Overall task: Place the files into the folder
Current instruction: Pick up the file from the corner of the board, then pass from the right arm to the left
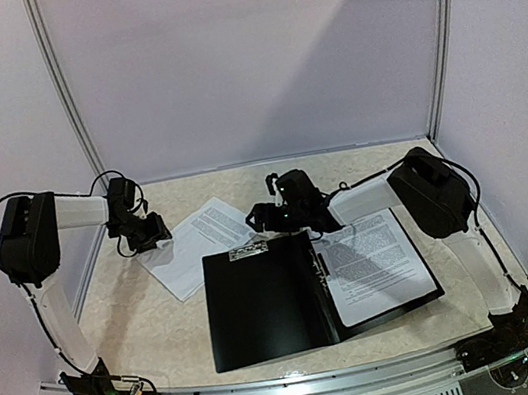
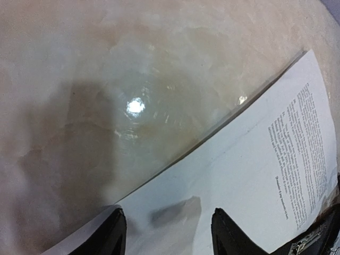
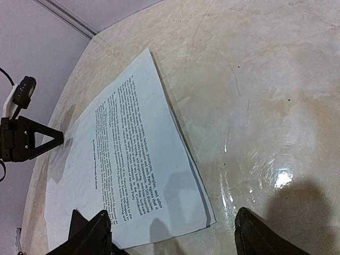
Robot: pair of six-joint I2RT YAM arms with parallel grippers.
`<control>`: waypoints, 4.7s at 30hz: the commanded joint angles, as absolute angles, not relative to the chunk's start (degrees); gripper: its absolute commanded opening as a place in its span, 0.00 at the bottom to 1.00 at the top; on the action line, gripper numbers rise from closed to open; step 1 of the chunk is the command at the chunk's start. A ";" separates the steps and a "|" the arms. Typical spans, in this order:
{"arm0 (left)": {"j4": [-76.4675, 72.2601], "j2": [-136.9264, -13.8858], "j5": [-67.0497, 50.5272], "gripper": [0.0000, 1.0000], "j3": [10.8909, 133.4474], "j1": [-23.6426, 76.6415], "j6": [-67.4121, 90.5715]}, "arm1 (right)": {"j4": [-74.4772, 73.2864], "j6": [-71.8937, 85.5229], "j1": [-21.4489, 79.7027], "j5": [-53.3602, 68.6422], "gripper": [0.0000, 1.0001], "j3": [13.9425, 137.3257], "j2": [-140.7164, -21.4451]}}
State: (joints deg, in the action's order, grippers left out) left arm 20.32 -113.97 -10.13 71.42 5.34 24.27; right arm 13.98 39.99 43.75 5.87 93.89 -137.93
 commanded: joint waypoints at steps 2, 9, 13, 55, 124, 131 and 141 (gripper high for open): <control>21.09 -115.55 -11.10 0.55 71.89 4.81 24.80 | 13.16 40.44 43.18 8.15 0.79 95.62 -137.05; 21.09 -115.57 -11.25 0.55 71.89 4.83 24.76 | 13.13 43.27 43.20 11.67 0.79 97.52 -139.97; 21.09 -115.53 -11.33 0.55 71.98 4.74 24.81 | 12.62 43.42 43.11 11.61 0.79 97.91 -140.44; 20.92 -115.88 -12.18 0.54 71.81 4.63 24.99 | 11.15 41.43 43.21 7.77 0.79 97.05 -140.07; -6.19 -84.00 -19.94 1.00 58.74 4.74 14.78 | -0.78 9.91 39.09 21.91 0.00 102.83 -117.86; -3.46 -82.06 -9.80 1.00 61.49 10.48 13.06 | -14.00 -0.20 41.14 32.20 0.00 96.00 -101.20; -12.82 -84.91 -22.82 0.99 61.57 8.12 26.89 | -30.44 -6.78 44.35 32.67 0.00 92.07 -87.95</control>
